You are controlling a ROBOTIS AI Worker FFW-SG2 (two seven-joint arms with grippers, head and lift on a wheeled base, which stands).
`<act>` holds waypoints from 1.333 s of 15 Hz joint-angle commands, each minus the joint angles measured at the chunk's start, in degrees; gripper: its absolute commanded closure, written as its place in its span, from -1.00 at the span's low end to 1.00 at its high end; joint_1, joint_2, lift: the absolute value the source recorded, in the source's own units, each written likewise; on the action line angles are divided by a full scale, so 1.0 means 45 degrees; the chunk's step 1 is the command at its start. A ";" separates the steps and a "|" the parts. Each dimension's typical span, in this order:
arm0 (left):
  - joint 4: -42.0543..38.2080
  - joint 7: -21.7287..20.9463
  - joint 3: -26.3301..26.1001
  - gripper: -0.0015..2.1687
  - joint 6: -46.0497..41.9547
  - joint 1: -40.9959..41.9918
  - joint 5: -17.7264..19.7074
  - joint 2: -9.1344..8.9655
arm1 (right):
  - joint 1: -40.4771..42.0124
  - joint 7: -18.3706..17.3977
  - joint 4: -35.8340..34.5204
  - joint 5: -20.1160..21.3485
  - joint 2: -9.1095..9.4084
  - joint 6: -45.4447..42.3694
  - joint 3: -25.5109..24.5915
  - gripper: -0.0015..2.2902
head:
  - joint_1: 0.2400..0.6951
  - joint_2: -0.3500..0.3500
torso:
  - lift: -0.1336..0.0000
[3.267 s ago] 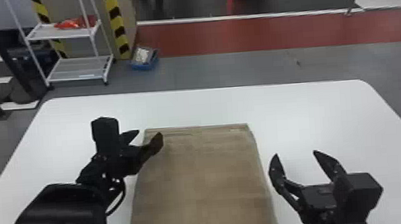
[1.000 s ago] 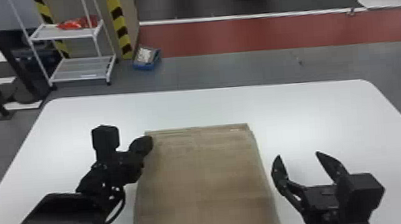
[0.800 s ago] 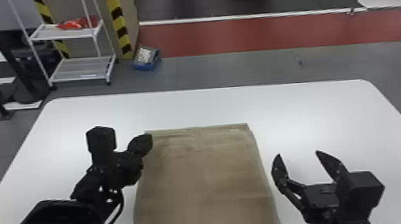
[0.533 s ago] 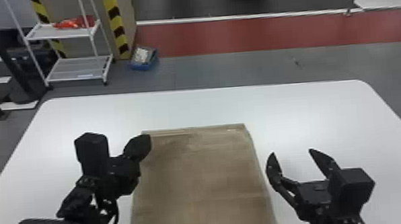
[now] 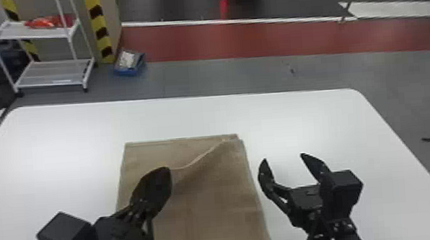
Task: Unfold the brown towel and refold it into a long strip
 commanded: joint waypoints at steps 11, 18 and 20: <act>0.1317 0.1120 -0.3181 -0.97 -0.1765 0.0751 -0.1311 0.0934 | 0.0558 -0.0001 -0.0775 -0.0022 -0.0204 -0.0356 -0.0588 -0.87 | 1.00 -0.91 | -0.84; 0.1259 0.1179 -0.1111 -0.94 -0.2468 0.0283 -0.0003 0.0856 | 0.0577 0.0214 -0.1439 0.1580 -0.0301 0.0386 -0.0178 -0.87 | 1.00 -0.76 | -0.84; 0.1532 0.1179 -0.0017 -0.94 -0.2468 -0.0284 0.1033 0.0817 | 0.0616 0.0507 -0.1693 0.2185 -0.0419 0.0815 0.0291 -0.87 | 1.00 -0.61 | -0.84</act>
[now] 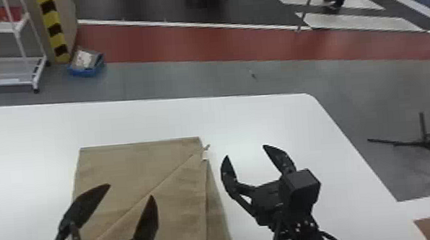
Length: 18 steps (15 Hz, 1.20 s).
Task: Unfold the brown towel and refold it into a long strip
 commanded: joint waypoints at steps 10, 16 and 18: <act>0.1642 -0.0606 0.5430 -0.93 0.0339 -0.1590 0.4303 -0.0341 | -0.0122 0.5413 -0.2674 0.4150 -0.1316 0.5782 0.2213 -0.87 | 1.00 0.62 | -0.84; 0.2130 -0.0957 0.6367 -0.93 0.0651 -0.1785 0.4811 -0.0419 | 0.0151 0.8948 -0.4276 0.4990 -0.1746 0.8243 0.2292 -0.87 | 1.00 0.98 | -0.84; 0.2227 -0.1016 0.6367 -0.93 0.0690 -0.1843 0.4830 -0.0439 | 0.0053 0.9808 -0.4295 0.5869 -0.1785 0.8712 0.2702 -0.87 | 1.00 1.00 | -0.84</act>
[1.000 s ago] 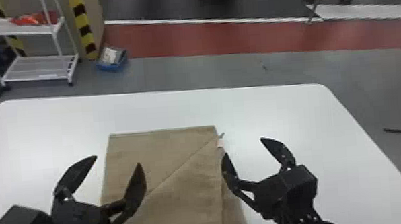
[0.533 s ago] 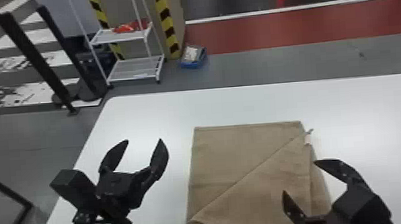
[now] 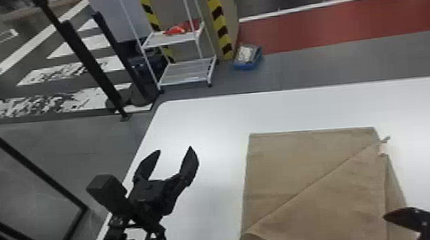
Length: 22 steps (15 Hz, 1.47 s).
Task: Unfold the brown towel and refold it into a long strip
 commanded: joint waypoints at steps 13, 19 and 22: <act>0.0409 -0.0221 0.0015 -0.93 0.0086 -0.0207 0.0033 -0.0094 | -0.1952 0.1098 0.1172 0.3175 0.0215 0.3312 0.2896 -0.76 | 1.00 1.00 | -0.84; 0.0546 -0.0318 -0.0043 -0.93 0.0086 -0.0266 -0.0006 -0.0133 | -0.1952 0.0571 0.1152 0.3136 0.0352 0.3156 0.2915 -0.75 | 1.00 1.00 | -0.84; 0.0565 -0.0318 -0.0043 -0.93 0.0086 -0.0266 -0.0026 -0.0133 | -0.1952 0.0551 0.1093 0.3116 0.0352 0.3039 0.2993 -0.75 | 1.00 1.00 | -0.84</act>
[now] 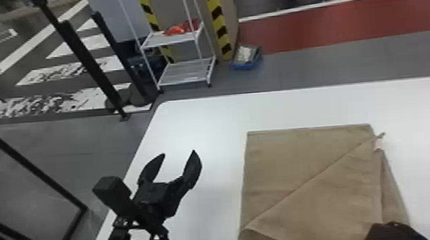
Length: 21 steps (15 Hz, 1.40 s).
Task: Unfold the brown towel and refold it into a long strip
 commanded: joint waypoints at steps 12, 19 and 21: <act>-0.0056 -0.0058 -0.0038 -0.93 0.0156 0.0040 -0.0036 -0.0019 | 0.0000 -0.0810 -0.0131 0.0511 0.0176 0.0099 0.0016 -0.68 | 1.00 1.00 | -0.84; -0.0174 -0.0097 -0.0019 -0.92 0.0274 0.0059 -0.0055 -0.0019 | 0.0196 -0.0908 -0.0600 0.0628 0.0137 -0.0057 -0.0043 0.15 | 1.00 1.00 | -0.84; -0.0193 -0.0117 -0.0019 -0.92 0.0274 0.0059 -0.0055 -0.0019 | 0.0215 -0.0927 -0.0619 0.0647 0.0137 -0.0057 -0.0121 0.27 | 1.00 1.00 | -0.84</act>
